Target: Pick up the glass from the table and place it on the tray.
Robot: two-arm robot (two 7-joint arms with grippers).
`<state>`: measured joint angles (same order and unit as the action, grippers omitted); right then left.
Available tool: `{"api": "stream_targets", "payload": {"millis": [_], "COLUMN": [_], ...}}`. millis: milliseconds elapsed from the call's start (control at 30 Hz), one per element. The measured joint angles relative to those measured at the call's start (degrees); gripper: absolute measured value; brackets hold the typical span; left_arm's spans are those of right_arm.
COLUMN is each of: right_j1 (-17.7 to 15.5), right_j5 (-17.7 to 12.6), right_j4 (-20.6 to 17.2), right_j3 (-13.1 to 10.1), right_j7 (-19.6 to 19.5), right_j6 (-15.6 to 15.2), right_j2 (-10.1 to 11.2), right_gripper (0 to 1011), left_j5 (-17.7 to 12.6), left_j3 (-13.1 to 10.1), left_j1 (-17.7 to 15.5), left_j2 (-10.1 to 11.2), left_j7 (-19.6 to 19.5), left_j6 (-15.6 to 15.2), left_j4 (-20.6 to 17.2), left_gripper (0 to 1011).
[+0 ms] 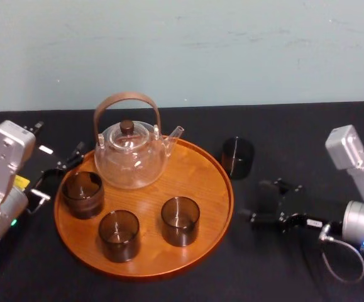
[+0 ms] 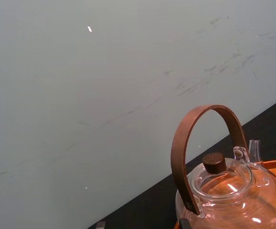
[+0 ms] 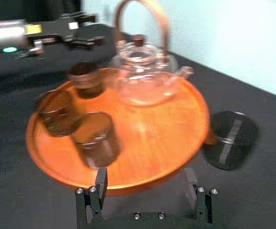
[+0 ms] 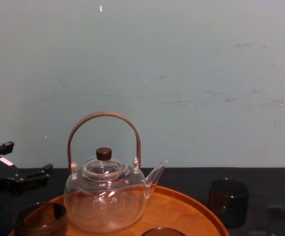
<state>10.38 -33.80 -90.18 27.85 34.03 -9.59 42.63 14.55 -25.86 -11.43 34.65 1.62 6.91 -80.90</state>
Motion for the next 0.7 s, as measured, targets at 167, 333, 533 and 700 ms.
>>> {"api": "stream_targets", "payload": {"millis": [167,333,533,700], "right_j1": [-1.0,-0.6,1.1,2.8], "right_j5": [-0.4,-0.2,1.0,2.0], "right_j4": [1.0,2.7,4.6,6.4], "right_j3": [-2.4,-3.8,-4.1,-4.0], "right_j7": [-4.3,-7.5,-9.4,-9.8], "right_j6": [-1.2,-2.9,-4.8,-5.5], "right_j2": [-0.9,-2.6,-4.9,-6.8], "right_gripper": [1002,1002,1002,1002], "left_j5": [0.0,0.0,0.0,0.0], "left_j3": [0.0,0.0,0.0,0.0], "left_j1": [0.0,0.0,0.0,0.0], "left_j2": [0.0,0.0,0.0,0.0], "left_j7": [0.0,0.0,0.0,0.0], "left_j6": [0.0,0.0,0.0,0.0], "left_j4": [0.0,0.0,0.0,0.0], "left_gripper": [1001,1001,1001,1002]}}
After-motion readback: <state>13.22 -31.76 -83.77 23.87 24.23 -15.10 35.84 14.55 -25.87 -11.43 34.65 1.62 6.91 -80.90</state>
